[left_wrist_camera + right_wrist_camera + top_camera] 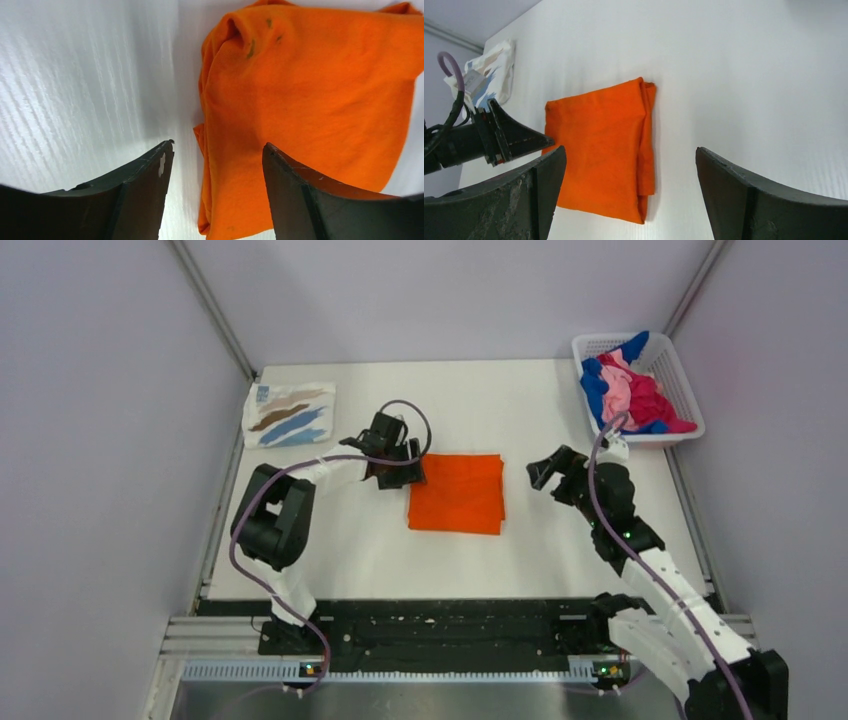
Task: Fold and stack the t-shirts
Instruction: Put the neatly folded tshirt into the corner of the board with the left arm
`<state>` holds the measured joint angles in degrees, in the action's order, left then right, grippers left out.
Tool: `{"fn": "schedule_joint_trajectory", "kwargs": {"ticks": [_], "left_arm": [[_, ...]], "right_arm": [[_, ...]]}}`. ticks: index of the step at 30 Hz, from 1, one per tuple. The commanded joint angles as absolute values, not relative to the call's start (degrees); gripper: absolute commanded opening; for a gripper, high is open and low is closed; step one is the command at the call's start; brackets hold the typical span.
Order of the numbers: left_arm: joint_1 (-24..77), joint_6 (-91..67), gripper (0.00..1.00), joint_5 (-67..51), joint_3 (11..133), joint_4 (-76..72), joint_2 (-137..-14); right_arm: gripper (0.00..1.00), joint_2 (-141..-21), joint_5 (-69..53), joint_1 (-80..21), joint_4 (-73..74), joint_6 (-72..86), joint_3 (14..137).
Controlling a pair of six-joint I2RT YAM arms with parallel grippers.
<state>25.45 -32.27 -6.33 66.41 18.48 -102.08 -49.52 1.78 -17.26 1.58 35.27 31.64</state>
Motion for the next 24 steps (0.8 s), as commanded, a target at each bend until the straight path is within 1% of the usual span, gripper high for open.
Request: {"fn": "schedule_joint_trajectory", "kwargs": {"ticks": [1,4,10,13,15,16,19,24], "left_arm": [[26.04,-32.74,0.69,-7.53,67.6,17.03,-105.48],[26.9,-33.06,0.64,-6.99,68.38,17.26,-107.8],[29.3,-33.75,0.44,-2.33,72.43,20.59,-112.41],[31.28,-33.36,0.27,-0.63,75.08,22.5,-114.49],[32.48,-32.91,0.08,3.56,78.44,25.28,-116.19],[33.0,-32.8,0.0,5.96,80.41,27.49,-117.06],[34.17,-31.96,0.0,15.03,85.51,33.05,-118.73],[34.03,-27.17,0.0,36.95,93.38,40.47,-118.42]], "right_arm": [[0.99,-41.54,8.73,-15.84,5.16,37.79,29.54],[0.99,-39.31,9.54,-15.62,7.23,37.37,29.7],[0.99,-38.67,9.33,-15.63,8.76,36.68,29.54],[0.99,-38.67,9.4,-15.56,8.79,36.49,29.36],[0.99,-38.67,9.4,-15.56,8.85,36.24,29.38],[0.99,-38.64,9.47,-15.47,8.94,36.08,29.36],[0.99,-38.16,9.88,-15.47,9.39,36.05,29.31],[0.99,-37.11,10.83,-15.55,10.98,36.03,29.62]]}}
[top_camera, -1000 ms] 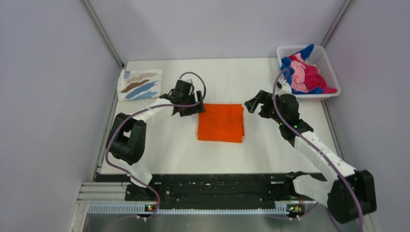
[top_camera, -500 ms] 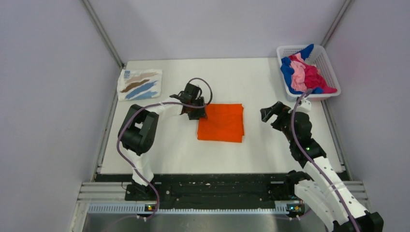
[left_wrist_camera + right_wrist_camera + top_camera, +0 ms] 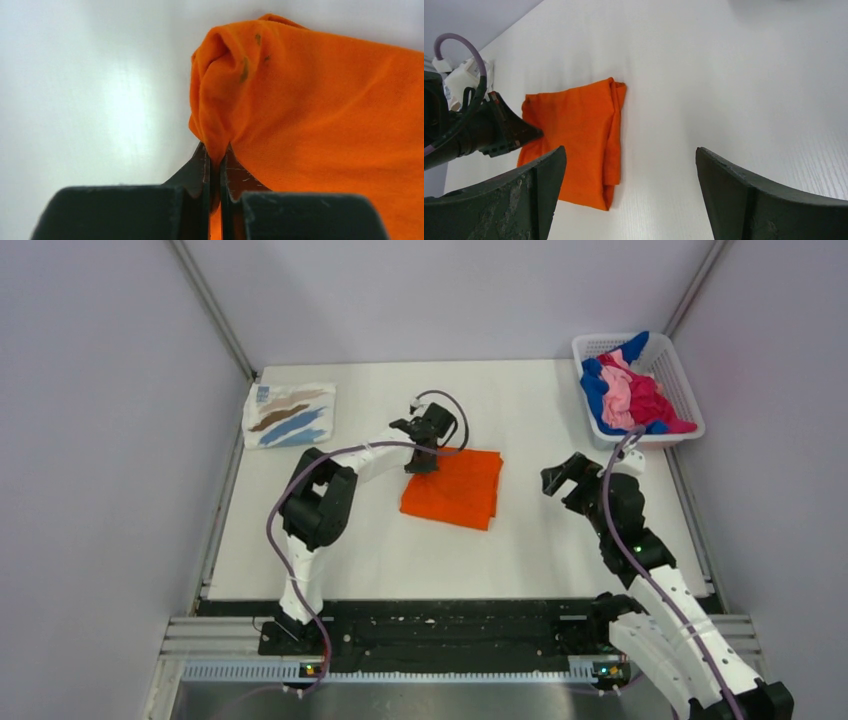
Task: Fold and stack the t-shirts
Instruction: Put the neatly folded tshirt into the corner of the board with the left arm
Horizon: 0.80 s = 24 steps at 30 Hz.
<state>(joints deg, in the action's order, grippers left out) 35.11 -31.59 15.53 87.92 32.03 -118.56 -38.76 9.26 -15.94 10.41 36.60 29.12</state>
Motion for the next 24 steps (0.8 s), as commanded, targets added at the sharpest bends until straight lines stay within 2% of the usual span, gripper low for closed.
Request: {"fn": "schedule_joint_trajectory", "kwargs": {"ticks": [1,4,8,19,24], "left_arm": [[33.89,-25.76,0.0,40.29,94.41,40.58,-118.13],[32.61,-19.38,0.0,47.75,96.25,37.63,-117.53],[29.28,-10.61,0.0,51.46,97.85,30.86,-117.43],[20.49,17.3,0.0,54.17,97.4,7.75,-114.56],[16.84,21.98,0.0,53.06,99.2,5.16,-113.97]], "right_arm": [[0.99,-36.94,10.93,-15.53,10.68,36.11,29.36],[0.99,-36.89,11.67,-15.53,9.98,36.07,28.56],[0.99,-37.1,11.84,-15.5,10.28,35.86,28.58],[0.99,-37.17,13.47,-15.5,10.63,35.37,28.71],[0.99,-38.28,14.65,-15.48,10.58,35.23,28.85]]}}
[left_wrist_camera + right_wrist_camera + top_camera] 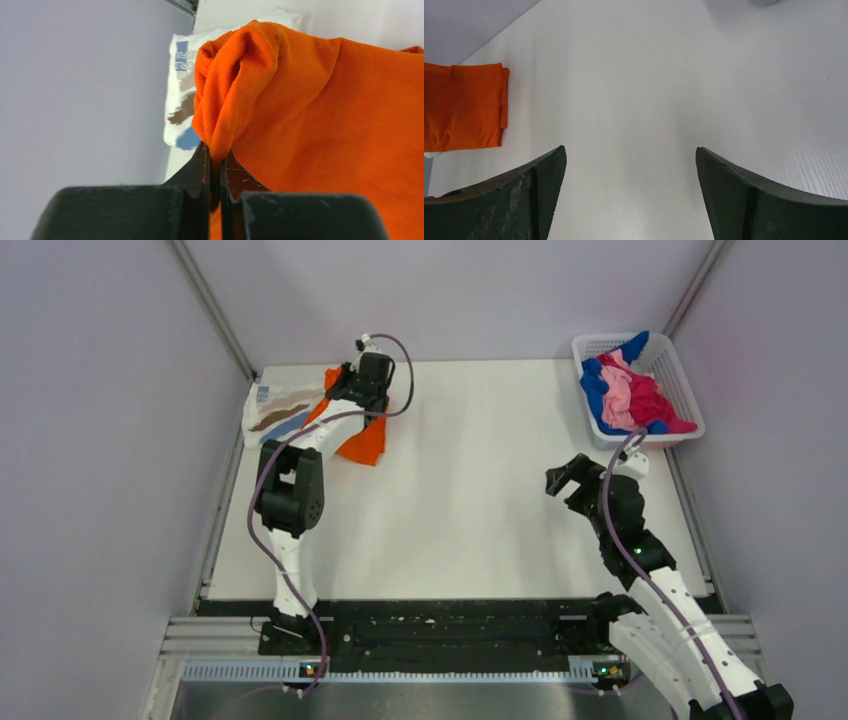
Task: Fold and stack the t-shirts
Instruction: Put the neatly folded tshirt into the corner of the board with the left arm
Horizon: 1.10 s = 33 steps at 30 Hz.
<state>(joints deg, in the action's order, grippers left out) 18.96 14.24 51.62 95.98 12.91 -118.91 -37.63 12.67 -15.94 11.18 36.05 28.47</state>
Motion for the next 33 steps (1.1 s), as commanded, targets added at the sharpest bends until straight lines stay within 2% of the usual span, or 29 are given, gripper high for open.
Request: {"fn": "schedule_joint_trajectory", "kwargs": {"ticks": [1,11,22,33], "left_arm": [[16.19,22.7,0.0,52.6,99.23,4.72,-113.66],[13.74,29.54,0.0,50.91,101.67,2.39,-110.94],[12.57,27.76,0.0,48.57,104.02,5.29,-108.36],[9.1,24.27,0.0,43.72,104.6,7.63,-113.53]], "right_arm": [[0.99,-38.69,14.67,-15.47,10.63,35.24,28.89],[0.99,-41.44,14.08,-15.45,10.84,35.09,29.64],[0.99,-41.24,14.02,-15.44,12.03,35.01,30.19],[0.99,-41.06,15.46,-15.48,12.77,34.79,30.63]]}}
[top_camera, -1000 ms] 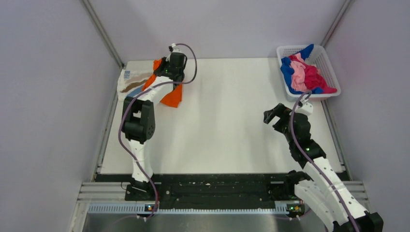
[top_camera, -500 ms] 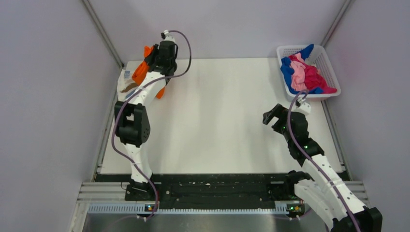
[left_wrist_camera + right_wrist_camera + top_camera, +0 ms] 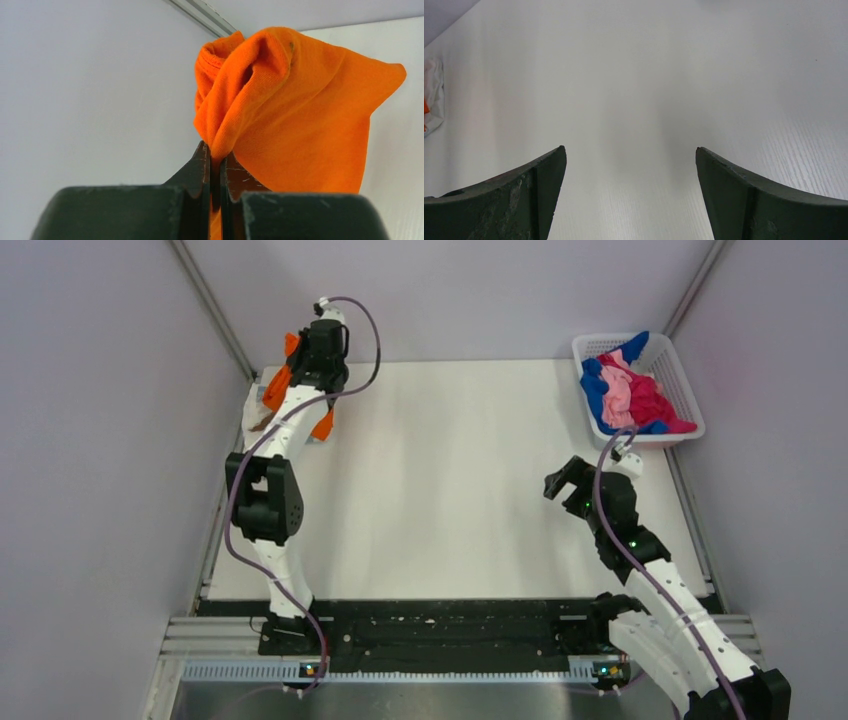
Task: Fold and stack the t-shirts
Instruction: Put the neatly folded tshirt into the corner of the board with the left arm
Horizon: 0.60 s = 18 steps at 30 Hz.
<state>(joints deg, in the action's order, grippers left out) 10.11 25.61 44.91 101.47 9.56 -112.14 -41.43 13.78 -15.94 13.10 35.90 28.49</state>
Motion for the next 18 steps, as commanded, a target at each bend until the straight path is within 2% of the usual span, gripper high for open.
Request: {"fn": "schedule_joint_trajectory", "kwargs": {"ticks": [1,18], "left_arm": [[8.67,24.07,0.0,43.76,105.24,7.78,-114.34],[1.78,20.44,0.0,41.81,110.08,5.03,-124.17]], "right_arm": [[0.99,-41.12,15.61,-15.39,12.95,34.76,30.67],[0.99,-41.82,17.89,-15.44,14.86,34.24,32.0]]}}
